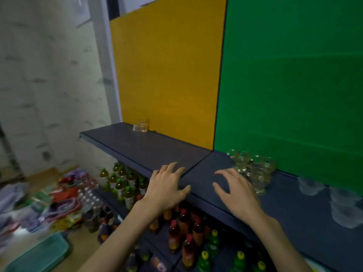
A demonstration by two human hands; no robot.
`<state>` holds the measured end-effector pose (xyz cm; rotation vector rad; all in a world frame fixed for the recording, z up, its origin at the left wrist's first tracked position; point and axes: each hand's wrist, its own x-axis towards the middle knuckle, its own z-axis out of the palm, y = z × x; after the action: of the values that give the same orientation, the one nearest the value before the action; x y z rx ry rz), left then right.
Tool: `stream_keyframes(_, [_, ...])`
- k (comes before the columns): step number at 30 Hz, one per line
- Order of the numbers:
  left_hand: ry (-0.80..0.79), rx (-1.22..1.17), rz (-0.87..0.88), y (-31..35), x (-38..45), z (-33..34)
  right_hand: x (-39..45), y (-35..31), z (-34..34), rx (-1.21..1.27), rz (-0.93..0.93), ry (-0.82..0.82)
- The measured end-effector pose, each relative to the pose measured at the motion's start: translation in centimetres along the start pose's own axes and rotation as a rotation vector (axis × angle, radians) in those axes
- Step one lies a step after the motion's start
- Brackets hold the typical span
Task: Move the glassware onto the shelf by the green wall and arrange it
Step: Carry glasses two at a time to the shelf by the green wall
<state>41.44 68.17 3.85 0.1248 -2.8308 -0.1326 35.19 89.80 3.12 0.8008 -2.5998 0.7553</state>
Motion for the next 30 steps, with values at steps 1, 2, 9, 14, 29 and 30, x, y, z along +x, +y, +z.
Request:
stream_keyframes(1, [-0.002, 0.006, -0.016, -2.1, -0.3, -0.2, 0.7, -1.5, 1.1, -0.002, -0.009, -0.003])
stream_keyframes(2, [-0.002, 0.015, -0.028, -4.2, -0.6, -0.3, 1.4, -3.0, 2.3, -0.002, -0.018, -0.008])
stream_keyframes(9, [0.031, 0.006, -0.086, -19.3, -1.5, -2.6, 7.4, -14.6, 10.4, -0.039, -0.081, -0.058])
stream_keyframes(14, [0.056, -0.006, -0.089, -28.2, -0.7, -4.1, 11.0, -21.0, 15.5, -0.095, -0.067, -0.059])
stream_keyframes(29, [0.072, -0.047, -0.081, -48.1, 7.6, -2.2, 26.4, -29.9, 29.8, -0.159, -0.026, -0.072])
stream_keyframes(30, [0.07, -0.04, -0.074, -49.1, 8.9, -1.8, 27.7, -29.7, 30.8, -0.158, -0.02, -0.07])
